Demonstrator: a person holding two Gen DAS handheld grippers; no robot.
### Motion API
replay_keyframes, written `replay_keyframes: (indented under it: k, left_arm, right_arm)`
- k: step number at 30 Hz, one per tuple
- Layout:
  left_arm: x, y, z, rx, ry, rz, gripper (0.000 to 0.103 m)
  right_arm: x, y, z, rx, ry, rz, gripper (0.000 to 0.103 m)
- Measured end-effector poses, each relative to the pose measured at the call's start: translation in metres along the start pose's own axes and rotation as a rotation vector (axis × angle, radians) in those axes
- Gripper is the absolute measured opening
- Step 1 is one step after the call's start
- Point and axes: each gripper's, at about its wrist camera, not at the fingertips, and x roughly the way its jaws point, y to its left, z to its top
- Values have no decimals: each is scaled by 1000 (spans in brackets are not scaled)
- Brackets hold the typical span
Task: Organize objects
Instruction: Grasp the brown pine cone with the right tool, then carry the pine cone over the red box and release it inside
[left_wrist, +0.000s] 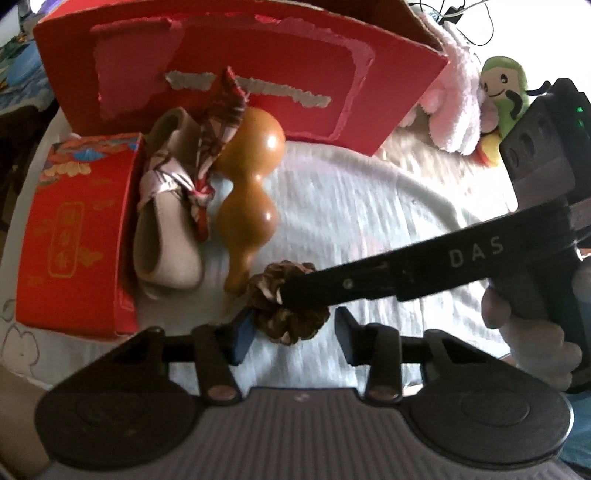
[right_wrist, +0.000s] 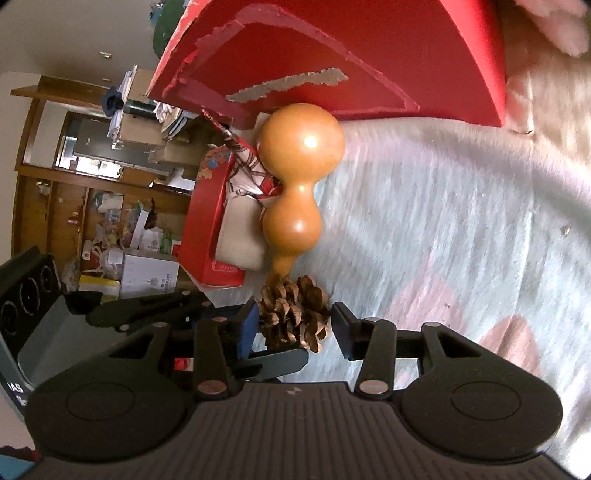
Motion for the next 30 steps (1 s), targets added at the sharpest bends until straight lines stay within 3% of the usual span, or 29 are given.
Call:
replay_keyframes:
  k: [8,16,23,30]
  left_arm:
    - [1,-12,2,59,34,-46,35]
    - [-4,-56,23,295,7,-128,35]
    - [-38,-81,62,475,-99,-218,35]
    - [-82,-71,119,562,-244,-278,35]
  right_arm:
    - [-29,-17,-6,37,-23,-42,44]
    - [-90,-9,-7,80,-169,-121,44]
    - [-141,37,10,16,-338,-200,43]
    - [-160,80,63,-80,-471,-265,43]
